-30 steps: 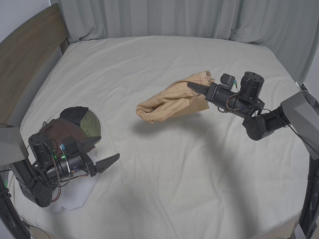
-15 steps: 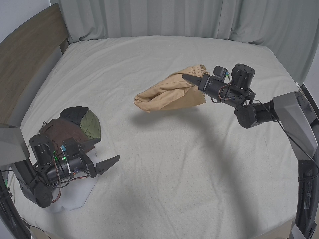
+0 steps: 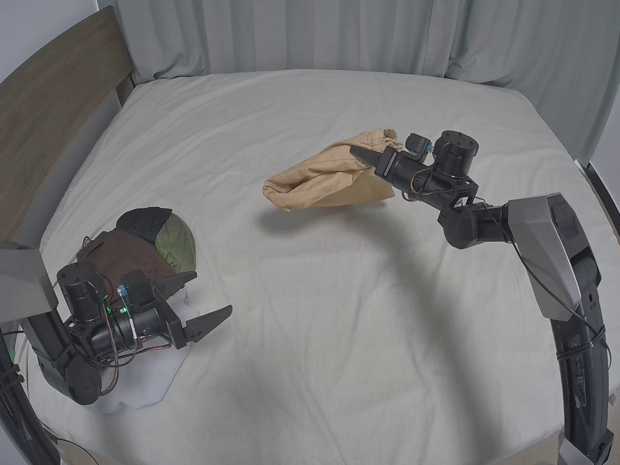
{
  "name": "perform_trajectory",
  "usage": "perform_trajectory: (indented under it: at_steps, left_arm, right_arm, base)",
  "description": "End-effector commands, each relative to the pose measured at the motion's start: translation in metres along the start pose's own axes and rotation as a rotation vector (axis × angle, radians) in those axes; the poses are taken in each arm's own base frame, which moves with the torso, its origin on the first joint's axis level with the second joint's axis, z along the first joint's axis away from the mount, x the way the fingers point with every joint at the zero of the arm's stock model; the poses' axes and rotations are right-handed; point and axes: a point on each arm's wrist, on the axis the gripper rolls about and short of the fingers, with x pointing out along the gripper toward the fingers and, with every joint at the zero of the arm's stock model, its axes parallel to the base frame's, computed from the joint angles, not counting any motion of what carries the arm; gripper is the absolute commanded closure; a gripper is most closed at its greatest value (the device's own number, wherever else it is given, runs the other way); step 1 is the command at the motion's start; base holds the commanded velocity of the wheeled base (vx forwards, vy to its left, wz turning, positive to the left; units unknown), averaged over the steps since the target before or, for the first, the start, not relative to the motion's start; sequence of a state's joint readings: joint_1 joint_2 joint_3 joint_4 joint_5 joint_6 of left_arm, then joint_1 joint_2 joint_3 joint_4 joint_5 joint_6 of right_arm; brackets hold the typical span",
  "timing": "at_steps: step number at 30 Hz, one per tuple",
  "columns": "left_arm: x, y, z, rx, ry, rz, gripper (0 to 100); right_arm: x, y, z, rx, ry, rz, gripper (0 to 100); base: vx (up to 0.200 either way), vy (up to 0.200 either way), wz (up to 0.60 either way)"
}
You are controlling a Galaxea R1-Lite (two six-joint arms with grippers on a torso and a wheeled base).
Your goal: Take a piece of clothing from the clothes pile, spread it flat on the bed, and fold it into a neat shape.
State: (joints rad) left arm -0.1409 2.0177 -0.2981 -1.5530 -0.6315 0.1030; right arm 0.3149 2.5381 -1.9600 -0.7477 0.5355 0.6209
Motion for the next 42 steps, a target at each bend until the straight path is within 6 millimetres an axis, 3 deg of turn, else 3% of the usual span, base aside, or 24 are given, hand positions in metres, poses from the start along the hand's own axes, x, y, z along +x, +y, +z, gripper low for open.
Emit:
perform_trajectory:
  at_steps: [1,4,8,16,23,31,36,37,42]
  left_arm:
    - [0.0,0.0,-0.001,-0.001,0.0,-0.001,0]
    - [0.0,0.0,-0.001,-0.003,0.002,-0.006,0]
    - [0.0,0.0,-0.001,-0.003,0.002,-0.006,0]
    - [0.001,0.0,-0.002,-0.005,0.006,-0.008,0]
    - [0.0,0.0,-0.003,-0.006,0.007,-0.006,0]
    - [0.0,-0.001,-0.003,-0.005,0.008,-0.009,0]
    - [0.0,-0.001,-0.003,-0.005,0.008,-0.009,0]
    - [0.0,-0.001,-0.003,-0.005,0.008,-0.009,0]
    - [0.0,0.0,-0.002,-0.004,0.006,-0.008,0]
  right_arm:
    - [0.002,-0.018,-0.019,0.022,0.025,-0.026,100]
    - [0.0,-0.035,-0.037,0.046,0.053,-0.058,100]
    - [-0.01,-0.043,-0.054,0.078,0.1,-0.095,100]
    - [-0.039,-0.039,-0.082,0.1,0.142,-0.122,100]
    - [-0.06,-0.051,-0.106,0.106,0.156,-0.148,100]
    - [-0.068,-0.061,-0.132,0.103,0.188,-0.162,100]
    - [-0.069,-0.063,-0.138,0.094,0.202,-0.166,100]
    - [-0.069,-0.063,-0.14,0.095,0.206,-0.166,0]
    - [-0.069,-0.063,-0.142,0.083,0.19,-0.154,0]
  base:
    - [0.0,0.0,0.0]
    - [0.0,0.0,0.0]
    - [0.0,0.0,0.0]
    - [0.0,0.0,0.0]
    - [0.0,0.0,0.0]
    - [0.0,0.0,0.0]
    - [0.0,0.0,0.0]
    - [0.0,0.0,0.0]
    - [0.0,0.0,0.0]
